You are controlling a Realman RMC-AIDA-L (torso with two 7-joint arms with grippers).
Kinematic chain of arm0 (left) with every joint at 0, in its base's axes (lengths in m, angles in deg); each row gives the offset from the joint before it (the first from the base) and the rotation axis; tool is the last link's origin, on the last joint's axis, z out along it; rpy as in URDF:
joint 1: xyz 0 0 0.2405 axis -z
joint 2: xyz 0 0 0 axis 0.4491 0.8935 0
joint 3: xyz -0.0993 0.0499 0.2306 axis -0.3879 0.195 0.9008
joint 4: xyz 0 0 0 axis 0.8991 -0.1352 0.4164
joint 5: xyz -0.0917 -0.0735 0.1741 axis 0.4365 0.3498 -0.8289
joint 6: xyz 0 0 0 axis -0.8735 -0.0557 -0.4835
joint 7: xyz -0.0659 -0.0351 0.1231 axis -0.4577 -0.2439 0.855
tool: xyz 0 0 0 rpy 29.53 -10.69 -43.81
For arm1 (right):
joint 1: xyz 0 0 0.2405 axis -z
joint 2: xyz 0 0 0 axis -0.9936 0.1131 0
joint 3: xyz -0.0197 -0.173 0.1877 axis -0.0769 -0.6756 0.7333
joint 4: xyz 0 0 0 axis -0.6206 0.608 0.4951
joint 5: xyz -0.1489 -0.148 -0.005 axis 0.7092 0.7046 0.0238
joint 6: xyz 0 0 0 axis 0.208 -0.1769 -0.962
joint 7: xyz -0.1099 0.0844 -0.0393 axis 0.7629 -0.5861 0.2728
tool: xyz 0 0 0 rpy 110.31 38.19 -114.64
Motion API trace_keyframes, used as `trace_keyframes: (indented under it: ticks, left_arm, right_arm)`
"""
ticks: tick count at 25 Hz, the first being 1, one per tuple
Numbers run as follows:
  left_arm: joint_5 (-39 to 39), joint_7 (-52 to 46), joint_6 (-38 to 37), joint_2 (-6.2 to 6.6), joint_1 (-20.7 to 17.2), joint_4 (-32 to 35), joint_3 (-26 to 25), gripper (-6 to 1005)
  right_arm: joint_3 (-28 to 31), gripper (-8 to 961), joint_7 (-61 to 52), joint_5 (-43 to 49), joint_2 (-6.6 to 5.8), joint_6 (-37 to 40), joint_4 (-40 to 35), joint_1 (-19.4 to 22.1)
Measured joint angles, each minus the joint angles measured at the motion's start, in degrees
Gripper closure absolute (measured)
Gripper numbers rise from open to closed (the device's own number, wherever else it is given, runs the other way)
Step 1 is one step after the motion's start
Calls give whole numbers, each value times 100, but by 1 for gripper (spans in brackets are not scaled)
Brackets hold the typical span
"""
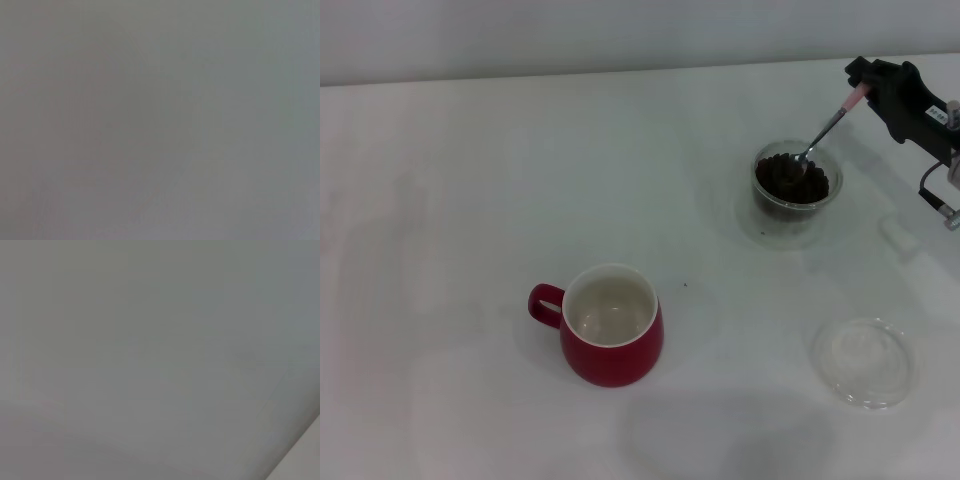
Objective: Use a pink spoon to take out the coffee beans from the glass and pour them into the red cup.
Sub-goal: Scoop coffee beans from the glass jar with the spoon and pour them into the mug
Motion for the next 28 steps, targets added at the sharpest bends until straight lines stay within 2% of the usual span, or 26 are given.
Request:
trace_keyframes:
  ticks: [9,28]
  left_arm:
    - [-7,0,0,-10,-37,43,0,198]
    - [-9,0,0,-10,-18,53,0,199]
  right_arm:
    - [-422,804,-272,31,5,-19,-68,-206]
    - [-2077,804,-1015,-18,71,-15,-979,-224]
